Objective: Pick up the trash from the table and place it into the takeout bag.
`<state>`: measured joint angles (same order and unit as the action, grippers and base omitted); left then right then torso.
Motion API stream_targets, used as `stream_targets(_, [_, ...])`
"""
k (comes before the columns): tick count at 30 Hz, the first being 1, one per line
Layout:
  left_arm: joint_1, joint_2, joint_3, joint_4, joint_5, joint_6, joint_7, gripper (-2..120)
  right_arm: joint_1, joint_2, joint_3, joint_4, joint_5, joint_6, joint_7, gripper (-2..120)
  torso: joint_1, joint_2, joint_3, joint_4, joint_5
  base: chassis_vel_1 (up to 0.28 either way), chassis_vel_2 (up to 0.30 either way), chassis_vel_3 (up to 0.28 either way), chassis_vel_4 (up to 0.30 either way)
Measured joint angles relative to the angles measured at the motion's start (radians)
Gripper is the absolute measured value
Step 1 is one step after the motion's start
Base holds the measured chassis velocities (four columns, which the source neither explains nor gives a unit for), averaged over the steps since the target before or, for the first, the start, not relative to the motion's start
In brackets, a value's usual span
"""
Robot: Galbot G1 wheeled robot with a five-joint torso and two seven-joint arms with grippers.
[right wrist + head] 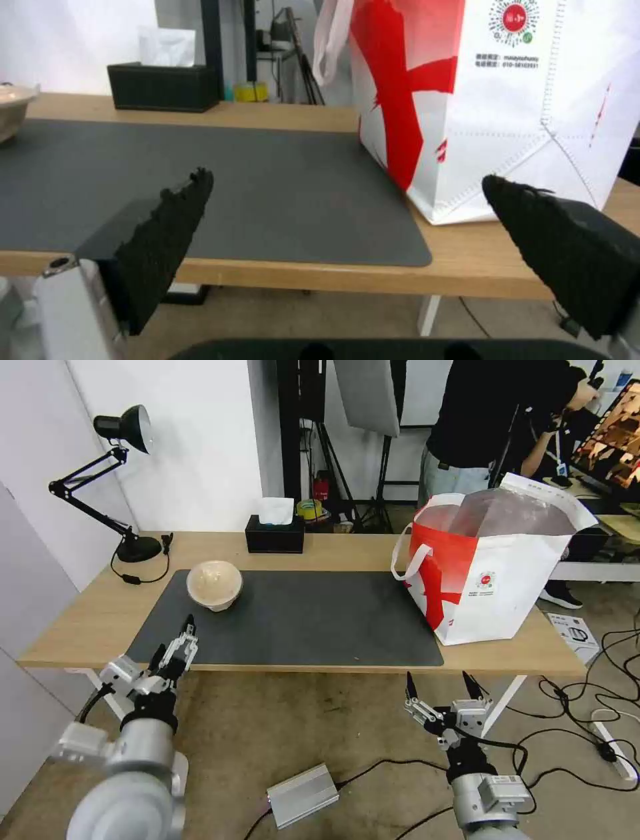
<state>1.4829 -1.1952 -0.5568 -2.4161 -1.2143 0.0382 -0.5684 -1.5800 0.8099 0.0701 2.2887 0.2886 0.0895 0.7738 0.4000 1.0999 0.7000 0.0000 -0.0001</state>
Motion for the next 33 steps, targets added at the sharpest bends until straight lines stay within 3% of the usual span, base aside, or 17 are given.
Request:
stream_targets(5, [-0.076, 0.033, -0.004, 0.021, -0.115, 0.011, -0.06, 100, 0.0, 0.0, 0.0, 0.0, 0.0, 0.0, 0.0, 100, 0.0, 0.0, 0.0, 0.0, 0.0, 0.0, 0.0, 0.0, 0.0])
stream_targets(11, [-0.22, 0.079, -0.002, 0.082, -0.281, 0.052, -0.19, 100, 0.0, 0.0, 0.0, 0.0, 0.0, 0.0, 0.0, 100, 0.0, 0.0, 0.0, -0.0001, 0.0001, 0.0, 0.0, 0.0, 0.0])
stream_targets(25, [-0.388, 0.138, 0.013, 0.198, -0.409, 0.069, -0.266, 100, 0.0, 0.0, 0.0, 0.0, 0.0, 0.0, 0.0, 100, 0.0, 0.0, 0.0, -0.0001, 0.0001, 0.0, 0.0, 0.0, 0.0])
stream_targets(33, [-0.491, 0.164, 0.05, 0.338, -0.47, 0.08, -0.33, 100, 0.0, 0.0, 0.0, 0.0, 0.0, 0.0, 0.0, 100, 0.0, 0.0, 0.0, 0.0, 0.0001, 0.0, 0.0, 0.0, 0.0])
